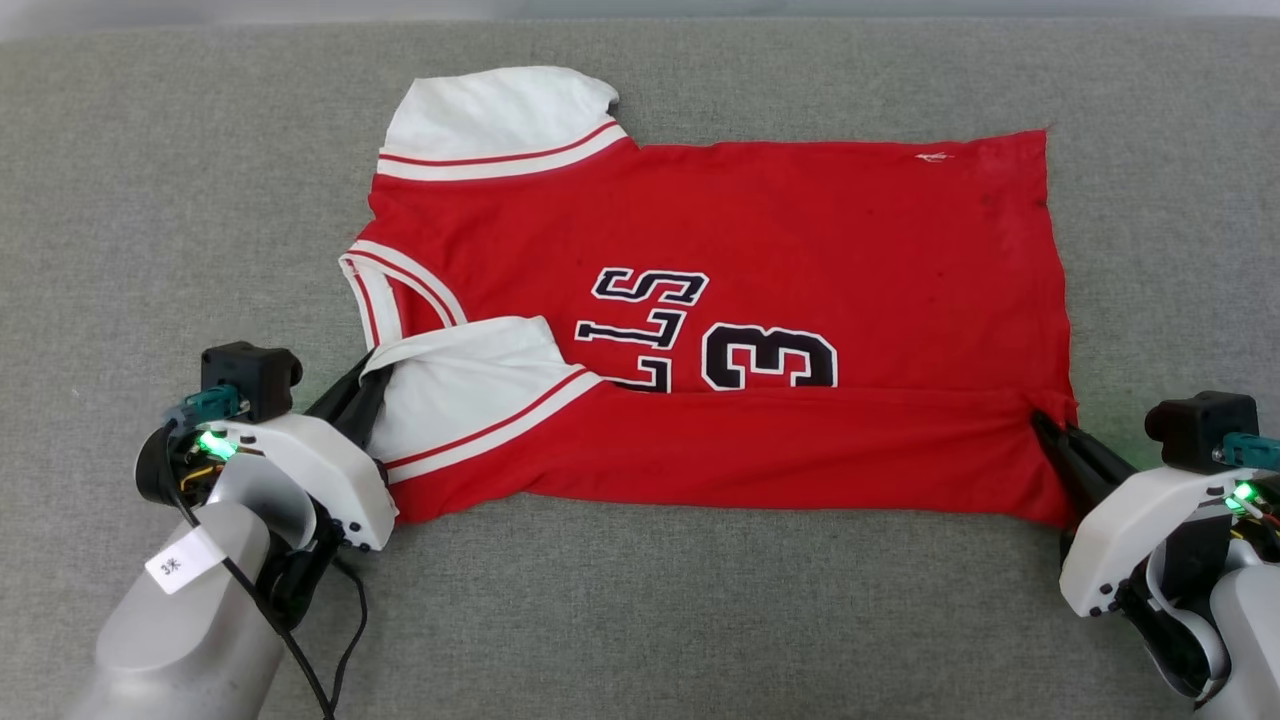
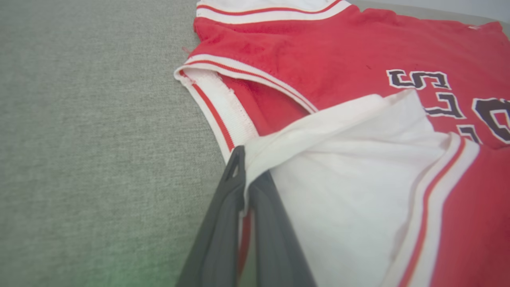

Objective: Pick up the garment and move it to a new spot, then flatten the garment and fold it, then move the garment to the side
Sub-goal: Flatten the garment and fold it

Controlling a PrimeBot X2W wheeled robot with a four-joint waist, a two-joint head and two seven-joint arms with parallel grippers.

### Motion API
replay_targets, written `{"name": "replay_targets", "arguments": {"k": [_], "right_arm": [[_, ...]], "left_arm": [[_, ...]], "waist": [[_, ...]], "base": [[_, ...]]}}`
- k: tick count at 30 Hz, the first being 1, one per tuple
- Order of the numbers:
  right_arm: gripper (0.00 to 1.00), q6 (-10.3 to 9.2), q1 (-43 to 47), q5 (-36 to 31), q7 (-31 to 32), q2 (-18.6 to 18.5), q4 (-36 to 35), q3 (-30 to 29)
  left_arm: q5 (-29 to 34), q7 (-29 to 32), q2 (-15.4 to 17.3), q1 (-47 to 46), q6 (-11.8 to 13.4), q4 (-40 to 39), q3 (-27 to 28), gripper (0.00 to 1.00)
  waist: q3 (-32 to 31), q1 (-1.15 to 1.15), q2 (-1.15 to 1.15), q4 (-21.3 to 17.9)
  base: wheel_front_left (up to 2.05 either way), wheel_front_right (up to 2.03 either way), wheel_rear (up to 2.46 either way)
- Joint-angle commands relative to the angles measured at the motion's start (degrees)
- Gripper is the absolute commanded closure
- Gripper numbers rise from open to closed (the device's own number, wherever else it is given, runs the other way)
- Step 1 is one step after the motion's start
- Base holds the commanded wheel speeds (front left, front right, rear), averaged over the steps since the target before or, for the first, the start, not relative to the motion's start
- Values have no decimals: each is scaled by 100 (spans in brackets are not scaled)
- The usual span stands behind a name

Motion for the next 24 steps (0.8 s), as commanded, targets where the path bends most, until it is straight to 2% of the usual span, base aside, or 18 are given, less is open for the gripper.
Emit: {"name": "replay_targets", "arguments": {"k": [1,8,9,10,11,17,21,24], "right_arm": [[100,-9,-85,-14,24,-24,120,66],[100,-8,-56,110,33,33,220,122],[96,-8,-25,109,34,34,218,98],[61,-8,17,130,65,40,206,85],[0,-7,64,158,67,39,155,86],[0,-7,287,173,30,-24,-288,-145],[0,-7,465,113,116,-45,-621,-294],[0,-7,573,50,214,0,-817,-402]], "left_arm": [[-47,-27,-53,-89,-32,206,-80,100],[-200,-83,-176,-186,-77,688,-306,100],[-233,-96,-190,-205,-77,735,-341,100],[-241,-123,-181,-234,-77,768,-373,60],[-237,-168,-156,-269,-79,791,-407,0],[-391,-174,34,-445,-86,620,-608,0],[-573,277,295,-537,-86,268,-880,0],[-795,880,526,-627,-87,-59,-1161,0]], "waist": [[24,-1,0,18],[-70,-1,0,68],[-110,-1,0,85],[-152,-1,0,103],[-199,-1,0,122],[-551,-1,0,236],[-767,-1,0,316],[-863,-1,0,362]], "base": [[0,0,0],[0,0,0],[0,0,0],[0,0,0],[0,0,0],[0,0,0],[0,0,0],[0,0,0]]}}
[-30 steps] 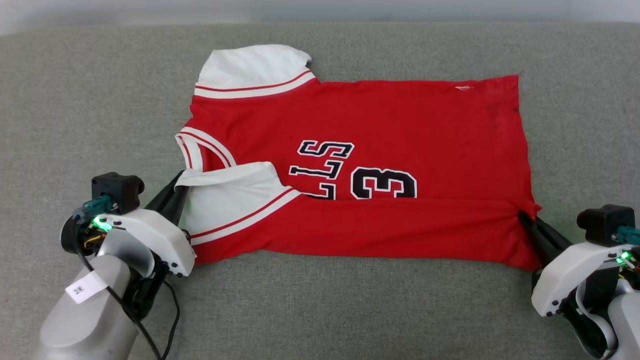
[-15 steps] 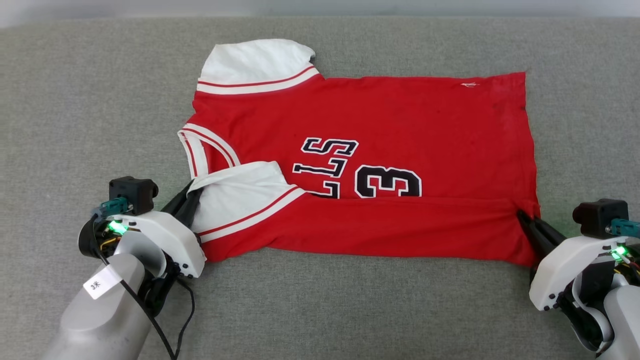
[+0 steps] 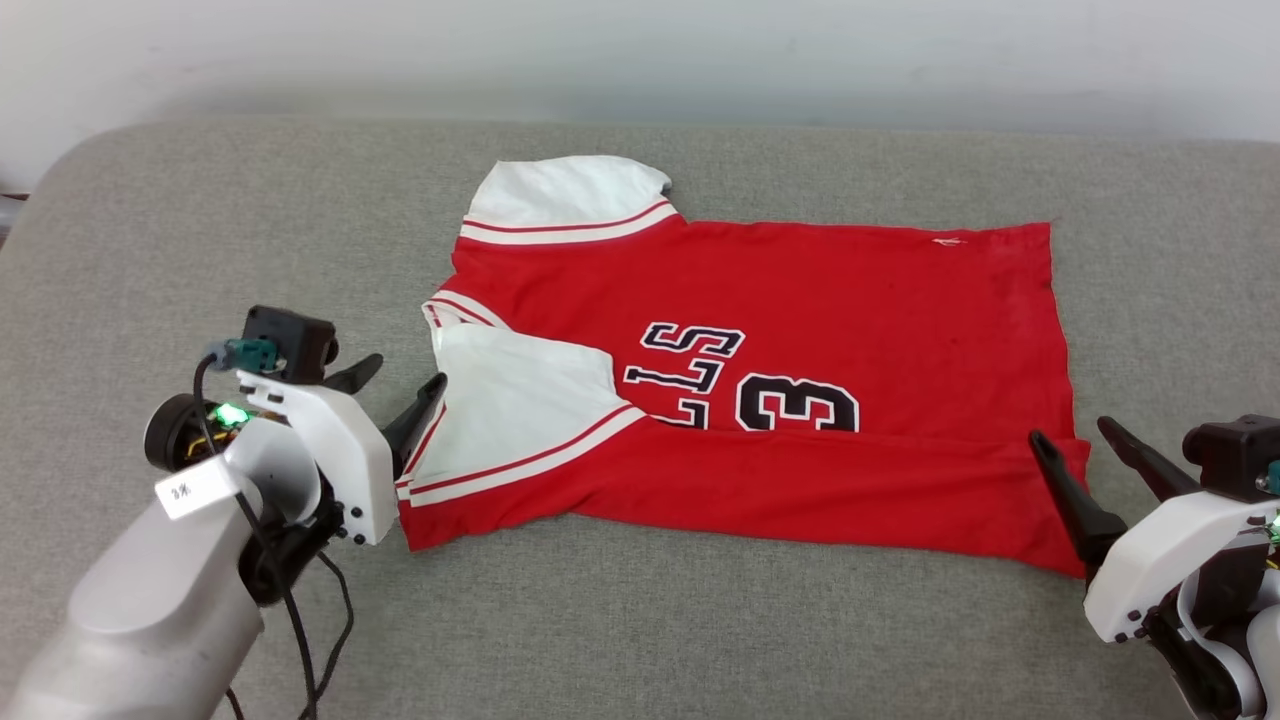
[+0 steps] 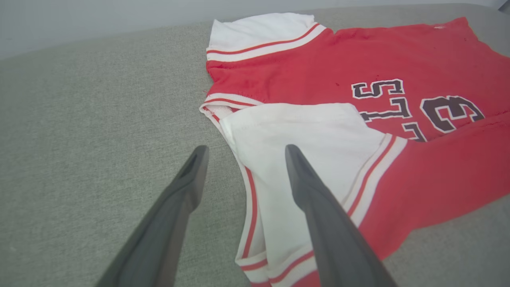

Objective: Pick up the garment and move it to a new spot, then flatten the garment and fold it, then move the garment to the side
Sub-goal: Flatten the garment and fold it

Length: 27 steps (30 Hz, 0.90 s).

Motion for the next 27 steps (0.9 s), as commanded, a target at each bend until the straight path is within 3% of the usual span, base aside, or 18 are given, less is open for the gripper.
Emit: {"name": "replay_targets", "arguments": {"k": [1,9,14,19,27], "right_arm": [[0,-5,70,-45,39,36,-61,-39],[0,-5,192,-173,206,164,-261,-143],[0,-5,212,-203,271,217,-297,-153],[0,-5,135,-214,280,267,-293,-149],[0,-5,3,-215,272,296,-239,-109]], "left_arm": [[-99,229,98,-118,-10,-116,-99,0],[-989,2248,621,-486,-10,-797,-682,0],[-1237,3132,803,-586,-10,-926,-1049,0],[-1409,3566,860,-540,-10,-835,-1307,0],[-1415,3609,767,-487,-7,-285,-1577,0]], "waist": [[-63,1,0,48],[-148,1,0,62],[-131,1,0,-13],[-36,1,0,-121],[160,1,0,-281]], "base": [[0,0,0],[0,0,0],[0,0,0],[0,0,0],[0,0,0]]}}
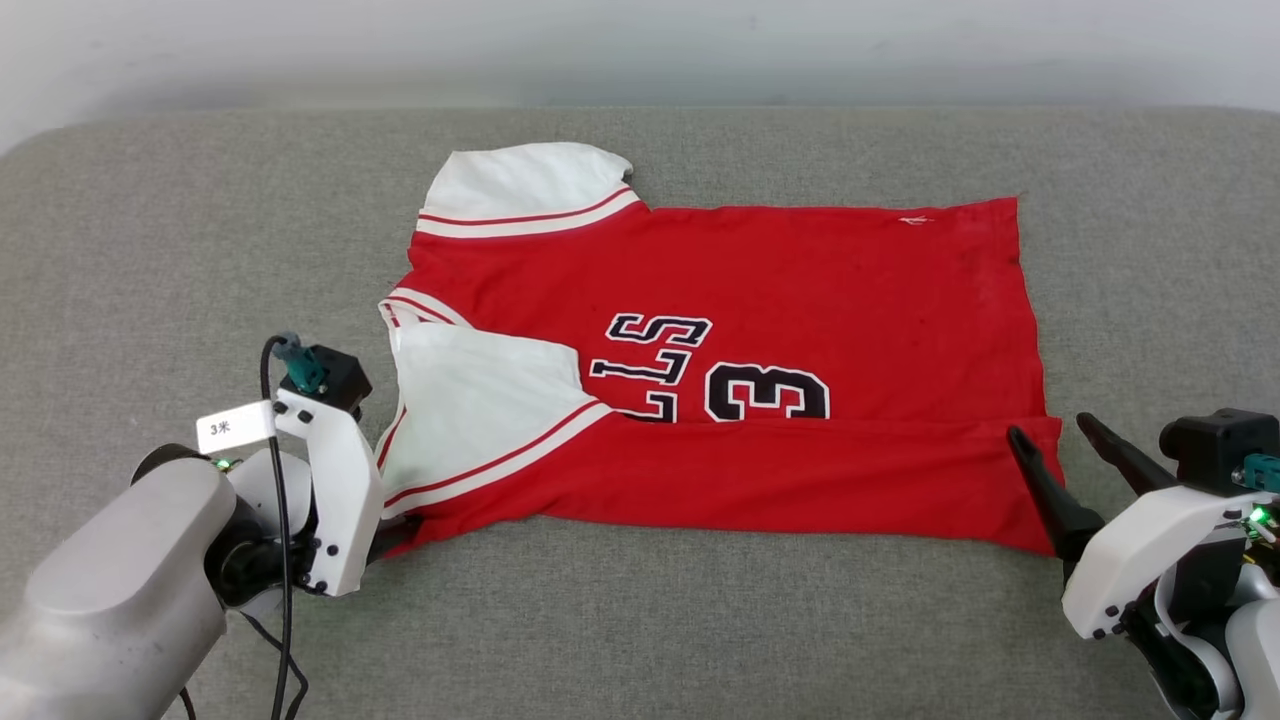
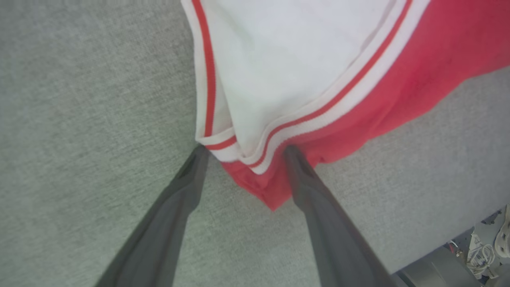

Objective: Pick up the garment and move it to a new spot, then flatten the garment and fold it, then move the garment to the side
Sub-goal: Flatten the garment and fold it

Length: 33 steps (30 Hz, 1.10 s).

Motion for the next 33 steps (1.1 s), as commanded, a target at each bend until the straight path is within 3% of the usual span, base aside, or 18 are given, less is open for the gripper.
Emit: {"name": "replay_targets", "arguments": {"k": [1,7,8,9,10,18,29,33], "right_arm": [[0,-5,-52,2,-15,21,21,6],[0,-5,-144,59,13,-45,24,10],[0,-5,-166,61,33,-71,11,6],[0,-5,-192,61,52,-97,-5,5],[0,-5,-225,59,73,-127,-13,14],[0,-5,-601,141,847,-723,-205,211],[0,-5,-1124,1201,3779,-1624,-237,834],[0,-5,-1222,1303,4365,-1749,-152,1019]], "left_arm": [[-9,26,-58,86,-1,112,-114,0],[-229,-10,-188,229,7,338,-376,0],[-291,-28,-221,234,7,353,-391,47],[-323,-55,-239,225,6,359,-427,78],[-350,-70,-242,218,6,348,-459,100],[-456,-494,-53,-74,-3,156,-487,100],[-534,-841,169,-353,-2,-306,-646,100],[-522,-893,183,-461,-2,-472,-704,100]], "waist": [[46,0,0,-44],[89,0,0,-93],[86,0,0,-94],[80,0,0,-94],[68,0,0,-89],[-79,0,0,-16],[-161,0,0,150],[-101,0,0,252]], "base": [[0,0,0],[0,0,0],[0,0,0],[0,0,0],[0,0,0],[0,0,0],[0,0,0],[0,0,0]]}}
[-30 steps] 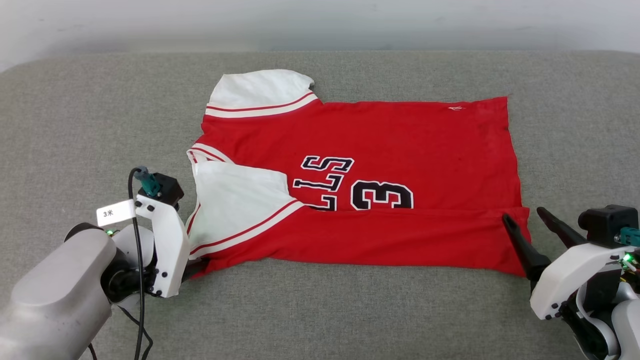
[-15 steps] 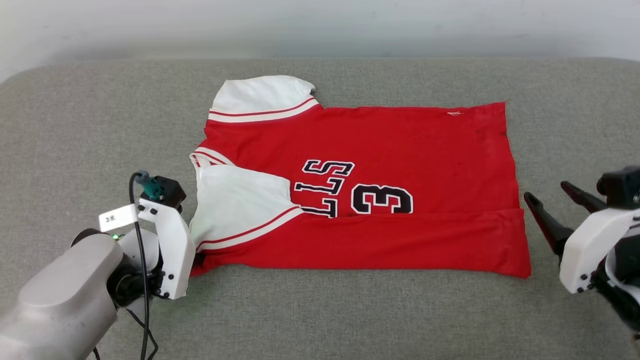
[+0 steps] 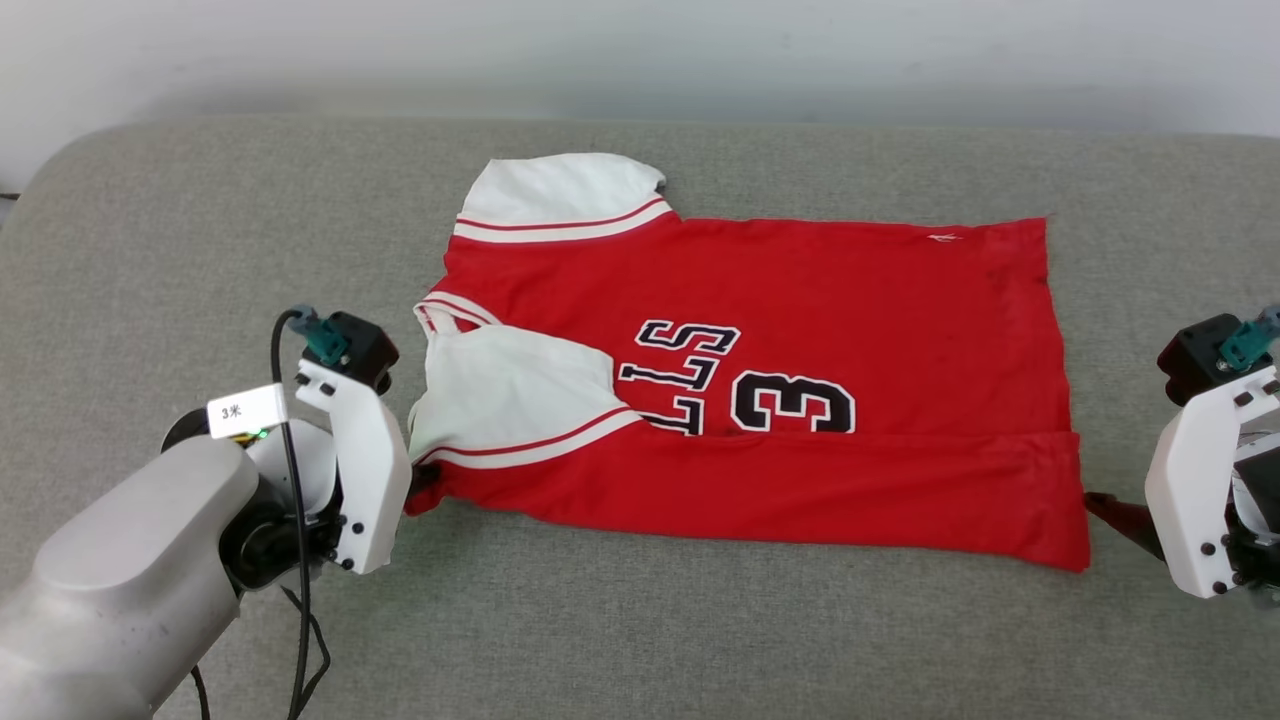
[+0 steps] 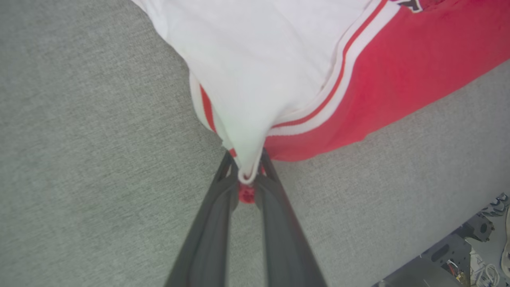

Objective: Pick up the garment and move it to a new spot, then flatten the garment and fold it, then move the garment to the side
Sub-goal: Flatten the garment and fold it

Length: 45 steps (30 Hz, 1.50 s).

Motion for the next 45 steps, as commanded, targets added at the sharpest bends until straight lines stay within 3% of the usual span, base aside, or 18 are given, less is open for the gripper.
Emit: {"name": "replay_targets", "arguments": {"k": [1,13,20,21,22,34,45], "right_arm": [[0,-5,-103,57,121,34,114,18],[0,-5,-300,-169,-79,591,1200,392],[0,5,-102,-59,-344,794,1763,1025],[58,5,-119,-23,-419,787,1768,1080],[100,5,-154,13,-498,764,1763,1117],[100,-5,-26,616,-1537,46,1108,1050],[100,-6,912,774,-1414,-461,204,679]], "left_arm": [[41,-44,20,-105,-4,-75,-49,100],[137,-181,-39,-390,-4,-343,-163,100],[139,-276,-84,-434,-4,-293,-245,100],[125,-295,-80,-422,-4,-280,-251,100],[113,-310,-76,-404,-4,-266,-261,100],[-83,-576,400,153,18,-555,-349,100],[-220,-538,1033,860,395,-1583,-473,100]], "waist": [[55,0,0,67],[370,0,0,293],[448,0,0,324],[438,0,0,314],[417,0,0,302],[-325,0,0,94],[-683,0,0,77]], "base": [[0,0,0],[0,0,0],[0,0,0],[0,0,0],[0,0,0],[0,0,0],[0,0,0]]}}
